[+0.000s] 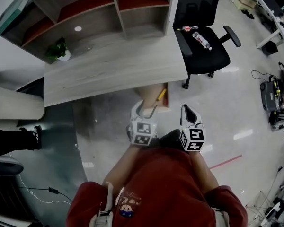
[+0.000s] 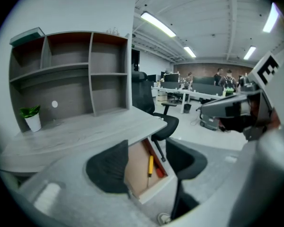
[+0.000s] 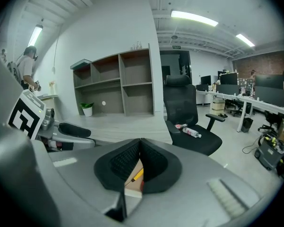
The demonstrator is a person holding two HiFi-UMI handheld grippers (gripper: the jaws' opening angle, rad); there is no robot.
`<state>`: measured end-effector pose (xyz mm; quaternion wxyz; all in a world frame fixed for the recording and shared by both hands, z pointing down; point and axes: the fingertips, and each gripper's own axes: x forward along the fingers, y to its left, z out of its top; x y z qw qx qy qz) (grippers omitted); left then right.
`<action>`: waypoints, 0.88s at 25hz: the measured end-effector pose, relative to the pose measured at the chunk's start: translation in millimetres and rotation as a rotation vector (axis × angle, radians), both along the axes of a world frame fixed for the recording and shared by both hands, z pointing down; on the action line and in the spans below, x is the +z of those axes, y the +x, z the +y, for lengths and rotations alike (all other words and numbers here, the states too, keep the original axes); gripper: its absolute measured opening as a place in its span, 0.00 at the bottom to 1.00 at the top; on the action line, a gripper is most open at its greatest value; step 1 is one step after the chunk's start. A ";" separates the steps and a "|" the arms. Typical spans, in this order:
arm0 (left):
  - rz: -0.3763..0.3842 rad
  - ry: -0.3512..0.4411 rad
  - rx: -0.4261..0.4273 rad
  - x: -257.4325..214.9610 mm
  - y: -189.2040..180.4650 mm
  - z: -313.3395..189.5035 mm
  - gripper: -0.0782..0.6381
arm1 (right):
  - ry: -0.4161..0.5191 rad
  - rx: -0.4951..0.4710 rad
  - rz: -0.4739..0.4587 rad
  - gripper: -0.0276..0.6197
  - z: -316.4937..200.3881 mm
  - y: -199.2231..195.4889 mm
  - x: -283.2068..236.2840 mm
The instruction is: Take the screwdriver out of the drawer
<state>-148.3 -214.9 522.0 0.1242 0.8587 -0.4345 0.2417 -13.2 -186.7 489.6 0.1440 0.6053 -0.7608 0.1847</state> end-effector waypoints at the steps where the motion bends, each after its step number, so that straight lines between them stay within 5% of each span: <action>1: -0.003 -0.007 0.005 5.5 0.5 -1.3 0.45 | -0.006 0.005 0.001 0.05 -0.7 0.4 3.8; 22: -0.095 -0.145 0.072 133.0 54.1 -55.0 0.45 | -0.132 0.026 -0.044 0.05 -58.3 50.7 87.3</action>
